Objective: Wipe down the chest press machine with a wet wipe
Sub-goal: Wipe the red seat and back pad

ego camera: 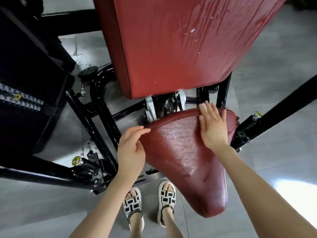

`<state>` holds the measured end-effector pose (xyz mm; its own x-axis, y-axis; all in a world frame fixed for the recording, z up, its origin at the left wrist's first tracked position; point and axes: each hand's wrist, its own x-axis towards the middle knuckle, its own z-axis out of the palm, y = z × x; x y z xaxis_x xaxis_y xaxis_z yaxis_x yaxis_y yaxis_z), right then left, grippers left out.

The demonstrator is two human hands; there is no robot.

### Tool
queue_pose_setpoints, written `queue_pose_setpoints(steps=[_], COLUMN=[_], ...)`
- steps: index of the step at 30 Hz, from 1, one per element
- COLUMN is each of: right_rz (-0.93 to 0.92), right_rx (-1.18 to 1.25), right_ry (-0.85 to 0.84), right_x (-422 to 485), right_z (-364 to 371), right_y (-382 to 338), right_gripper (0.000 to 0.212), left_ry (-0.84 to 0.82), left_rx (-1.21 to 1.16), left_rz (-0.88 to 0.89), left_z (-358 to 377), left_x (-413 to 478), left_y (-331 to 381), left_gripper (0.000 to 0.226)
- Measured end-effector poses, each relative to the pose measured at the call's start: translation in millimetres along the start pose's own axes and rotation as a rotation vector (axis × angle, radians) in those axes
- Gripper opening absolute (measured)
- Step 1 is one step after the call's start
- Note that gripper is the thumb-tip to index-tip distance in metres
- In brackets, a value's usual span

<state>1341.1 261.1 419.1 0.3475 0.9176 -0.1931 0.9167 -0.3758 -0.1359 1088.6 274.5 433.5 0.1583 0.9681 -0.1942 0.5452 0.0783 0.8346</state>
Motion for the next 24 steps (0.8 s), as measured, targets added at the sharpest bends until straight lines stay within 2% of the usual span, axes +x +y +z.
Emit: queue_pose_setpoints(steps=[4,7,11,15,17,19,21,24], right_rz=[-0.158,-0.248,0.02,0.012,0.019,0.045,0.064,0.153], right_rx=[0.022,-0.049,-0.015,0.004,0.004,0.055,0.221,0.42], right_ry=[-0.031,-0.013,0.034,0.19,0.332,0.402,0.351,0.245], right_x=[-18.3,-14.8,-14.6,-21.8,-14.7,-7.3,-3.5,-7.6], right_z=[13.5,11.5,6.8,6.5,0.4,-2.2,-2.0,-0.4], right_y=[-31.0,-3.6,39.0,34.3,34.5,36.6,38.5,44.6], right_gripper=[0.057,0.052,0.054,0.047,0.035,0.021,0.015,0.025], left_ry=[-0.049,-0.083,-0.113,-0.138,-0.15,-0.17,-0.186,-0.205], left_rx=[0.191,0.348,0.485,0.56,0.591,0.614,0.637,0.644], left_rz=[0.14,0.281,0.363,0.413,0.441,0.466,0.488,0.525], left_z=[23.4,39.2,54.5,66.7,71.0,75.3,78.9,83.4], left_x=[5.3,8.0,12.2,16.9,20.6,25.3,28.5,31.8], left_y=[13.1,19.8,26.3,37.1,41.0,43.4,45.3,51.0], left_gripper=[0.048,0.04,0.036,0.039,0.039,0.039,0.04,0.041])
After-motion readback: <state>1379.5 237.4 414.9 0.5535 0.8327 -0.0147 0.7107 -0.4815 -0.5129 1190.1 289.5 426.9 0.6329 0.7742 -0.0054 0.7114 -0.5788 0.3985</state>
